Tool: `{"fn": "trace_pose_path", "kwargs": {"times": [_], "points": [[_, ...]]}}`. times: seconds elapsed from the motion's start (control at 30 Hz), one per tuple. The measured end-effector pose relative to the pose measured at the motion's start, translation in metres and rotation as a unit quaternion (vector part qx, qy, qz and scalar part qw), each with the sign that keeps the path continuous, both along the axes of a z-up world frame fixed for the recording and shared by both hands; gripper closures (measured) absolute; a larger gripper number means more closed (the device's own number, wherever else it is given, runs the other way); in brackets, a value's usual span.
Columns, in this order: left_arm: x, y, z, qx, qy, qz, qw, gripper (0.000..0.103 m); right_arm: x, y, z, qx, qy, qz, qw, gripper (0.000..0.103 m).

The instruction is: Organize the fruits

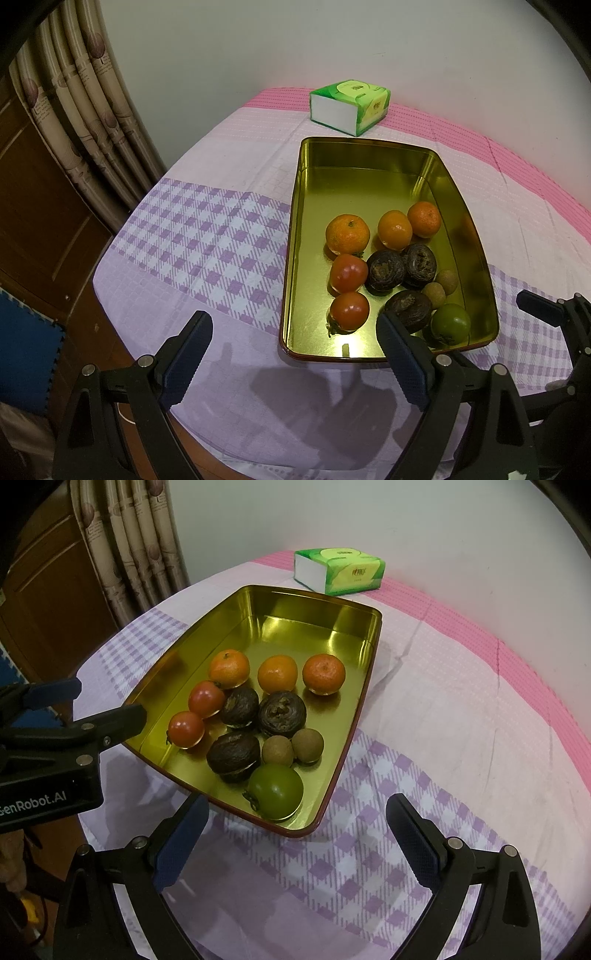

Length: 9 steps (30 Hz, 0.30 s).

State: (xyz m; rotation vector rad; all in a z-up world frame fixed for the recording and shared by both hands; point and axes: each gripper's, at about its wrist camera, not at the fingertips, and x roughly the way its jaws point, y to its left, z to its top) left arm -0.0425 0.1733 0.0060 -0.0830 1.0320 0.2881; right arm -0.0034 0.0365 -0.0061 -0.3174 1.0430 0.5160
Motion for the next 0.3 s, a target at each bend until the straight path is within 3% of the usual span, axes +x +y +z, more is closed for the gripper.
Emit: {"fn": "trace_pose_path", "kwargs": {"times": [0.3], "points": [[-0.0011, 0.0008, -0.0003, -0.006, -0.003, 0.002, 1.0000, 0.014, -0.0015, -0.0001, -0.0001, 0.001, 0.000, 0.001, 1.000, 0.007]]}}
